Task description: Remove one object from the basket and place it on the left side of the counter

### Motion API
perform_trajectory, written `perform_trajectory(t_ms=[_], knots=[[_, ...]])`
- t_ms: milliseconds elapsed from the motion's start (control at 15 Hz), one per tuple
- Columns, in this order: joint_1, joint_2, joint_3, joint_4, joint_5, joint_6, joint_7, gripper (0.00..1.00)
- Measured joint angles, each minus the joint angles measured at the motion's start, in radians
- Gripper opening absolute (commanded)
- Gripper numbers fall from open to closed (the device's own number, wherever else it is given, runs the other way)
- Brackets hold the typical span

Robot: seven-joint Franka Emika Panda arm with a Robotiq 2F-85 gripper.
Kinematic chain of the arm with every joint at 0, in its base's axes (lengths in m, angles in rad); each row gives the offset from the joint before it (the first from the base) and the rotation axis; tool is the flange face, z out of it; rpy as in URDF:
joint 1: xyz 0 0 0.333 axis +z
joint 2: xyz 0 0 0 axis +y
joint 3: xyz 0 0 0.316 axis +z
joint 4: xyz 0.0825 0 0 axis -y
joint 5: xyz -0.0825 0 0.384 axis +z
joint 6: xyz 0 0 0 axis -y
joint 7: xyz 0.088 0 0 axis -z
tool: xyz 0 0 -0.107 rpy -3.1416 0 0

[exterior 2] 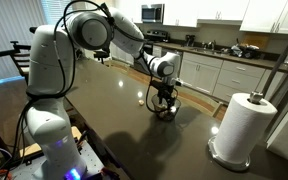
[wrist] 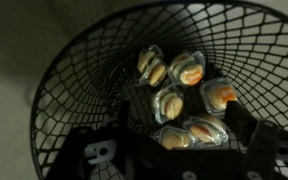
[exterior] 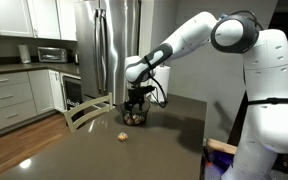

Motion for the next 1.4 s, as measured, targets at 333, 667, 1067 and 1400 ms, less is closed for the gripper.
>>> perform_trajectory(t_ms=[333,667,1067,1400], knots=[[-0.001,0.033,-0.001,0.004,0.0,0.014,0.0,1.0],[-0.002,0.053,-0.002,0.01,0.0,0.049,0.0,0.54],[-0.002,0.065,-0.002,0.011,0.0,0.066,0.0,0.74],[-0.002,0.079,-0.002,0.011,0.0,0.066,0.0,0.33]])
